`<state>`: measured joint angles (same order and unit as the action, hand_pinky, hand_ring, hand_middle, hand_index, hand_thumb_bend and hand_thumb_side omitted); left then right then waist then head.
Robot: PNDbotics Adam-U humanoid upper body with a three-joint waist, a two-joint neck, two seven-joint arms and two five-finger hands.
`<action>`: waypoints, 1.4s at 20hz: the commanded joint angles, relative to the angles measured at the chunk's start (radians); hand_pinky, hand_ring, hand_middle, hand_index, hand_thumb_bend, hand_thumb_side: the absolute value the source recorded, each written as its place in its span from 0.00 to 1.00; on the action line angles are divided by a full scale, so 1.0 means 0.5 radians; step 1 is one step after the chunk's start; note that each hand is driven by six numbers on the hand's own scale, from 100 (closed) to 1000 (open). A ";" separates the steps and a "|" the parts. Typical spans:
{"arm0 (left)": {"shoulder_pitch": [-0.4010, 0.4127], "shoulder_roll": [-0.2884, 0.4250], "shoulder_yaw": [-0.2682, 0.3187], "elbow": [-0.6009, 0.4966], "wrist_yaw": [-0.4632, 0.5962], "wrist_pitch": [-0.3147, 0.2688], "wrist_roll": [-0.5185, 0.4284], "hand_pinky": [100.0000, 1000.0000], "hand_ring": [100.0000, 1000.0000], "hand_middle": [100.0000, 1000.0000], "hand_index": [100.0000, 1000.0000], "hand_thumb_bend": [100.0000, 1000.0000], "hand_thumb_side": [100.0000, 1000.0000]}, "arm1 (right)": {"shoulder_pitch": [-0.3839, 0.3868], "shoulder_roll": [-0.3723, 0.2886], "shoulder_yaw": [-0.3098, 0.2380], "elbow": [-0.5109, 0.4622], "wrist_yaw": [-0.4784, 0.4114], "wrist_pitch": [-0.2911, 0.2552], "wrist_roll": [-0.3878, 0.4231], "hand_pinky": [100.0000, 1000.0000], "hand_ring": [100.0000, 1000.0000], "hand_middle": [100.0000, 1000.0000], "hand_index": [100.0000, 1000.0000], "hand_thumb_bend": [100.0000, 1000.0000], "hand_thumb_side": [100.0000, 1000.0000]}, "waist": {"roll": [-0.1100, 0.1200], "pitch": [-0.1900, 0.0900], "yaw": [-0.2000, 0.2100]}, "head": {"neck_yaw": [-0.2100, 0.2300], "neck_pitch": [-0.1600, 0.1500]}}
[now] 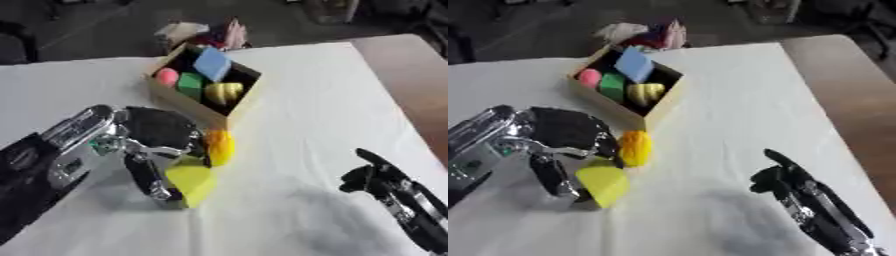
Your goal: Pick up objects on the table and place them in the box.
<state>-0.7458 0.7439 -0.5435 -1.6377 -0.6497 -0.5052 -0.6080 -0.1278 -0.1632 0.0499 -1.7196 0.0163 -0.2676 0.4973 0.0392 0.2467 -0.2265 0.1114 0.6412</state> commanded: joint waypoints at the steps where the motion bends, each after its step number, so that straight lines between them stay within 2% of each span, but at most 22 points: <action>1: -0.043 0.134 0.141 -0.071 0.090 -0.016 -0.038 0.75 0.61 0.48 0.78 0.18 0.25 | -0.009 -0.020 -0.012 -0.017 0.013 0.003 -0.006 0.69 0.64 0.64 1.00 0.00 0.72 | -0.002 -0.034 0.008 | -0.016 -0.023; 6: -0.182 0.091 0.396 0.123 -0.010 0.151 0.114 0.74 0.61 0.48 0.78 0.17 0.22 | 0.003 -0.019 -0.021 -0.014 0.018 0.003 -0.016 0.69 0.64 0.64 1.00 0.00 0.72 | -0.011 -0.041 0.031 | -0.041 -0.024; 7: -0.212 0.064 0.453 0.178 -0.043 0.186 0.149 0.74 0.61 0.48 0.77 0.05 0.20 | 0.004 -0.019 -0.021 -0.013 0.018 0.003 -0.017 0.69 0.64 0.64 1.00 0.00 0.72 | -0.014 -0.042 0.033 | -0.041 -0.023; 8: -0.240 0.034 0.510 0.235 -0.078 0.221 0.184 0.74 0.60 0.48 0.77 0.14 0.20 | 0.005 -0.018 -0.020 -0.012 0.018 0.003 -0.017 0.69 0.64 0.64 1.00 0.00 0.72 | -0.016 -0.043 0.032 | -0.037 -0.023; 11: -0.319 -0.075 0.680 0.409 -0.184 0.329 0.291 0.74 0.60 0.51 0.79 0.00 0.14 | 0.008 -0.015 -0.015 -0.010 0.016 0.004 -0.016 0.69 0.64 0.64 1.00 0.00 0.73 | -0.022 -0.044 0.032 | -0.027 -0.017; 15: -0.406 -0.223 0.851 0.638 -0.325 0.470 0.432 0.73 0.61 0.53 0.80 0.00 0.13 | 0.008 -0.008 -0.003 -0.008 0.010 0.007 -0.009 0.68 0.64 0.64 1.00 0.00 0.74 | -0.030 -0.046 0.020 | -0.014 -0.019; 18: -0.473 -0.326 0.844 0.805 -0.418 0.572 0.535 0.74 0.62 0.56 0.81 0.00 0.14 | 0.008 -0.004 0.007 -0.008 0.005 0.009 -0.002 0.68 0.64 0.64 1.00 0.00 0.74 | -0.035 -0.045 0.009 | 0.001 -0.016; 22: -0.535 -0.440 0.730 0.994 -0.460 0.697 0.677 0.74 0.64 0.60 0.83 0.00 0.14 | 0.005 -0.001 0.018 -0.007 0.000 0.014 0.006 0.68 0.64 0.64 1.00 0.00 0.76 | -0.040 -0.042 -0.007 | 0.019 -0.013; 28: -0.547 -0.546 0.645 1.144 -0.493 0.718 0.911 0.74 0.65 0.64 0.85 0.00 0.14 | -0.003 0.007 0.027 -0.008 -0.004 0.017 0.014 0.68 0.64 0.64 1.00 0.00 0.76 | -0.044 -0.035 -0.024 | 0.030 -0.013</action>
<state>-0.9934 0.4648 -0.2185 -1.0673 -0.8912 -0.1473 -0.1777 -0.1224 -0.1542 0.0629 -1.7133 0.0182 -0.2568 0.5005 0.0214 0.2453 -0.2376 0.1226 0.6407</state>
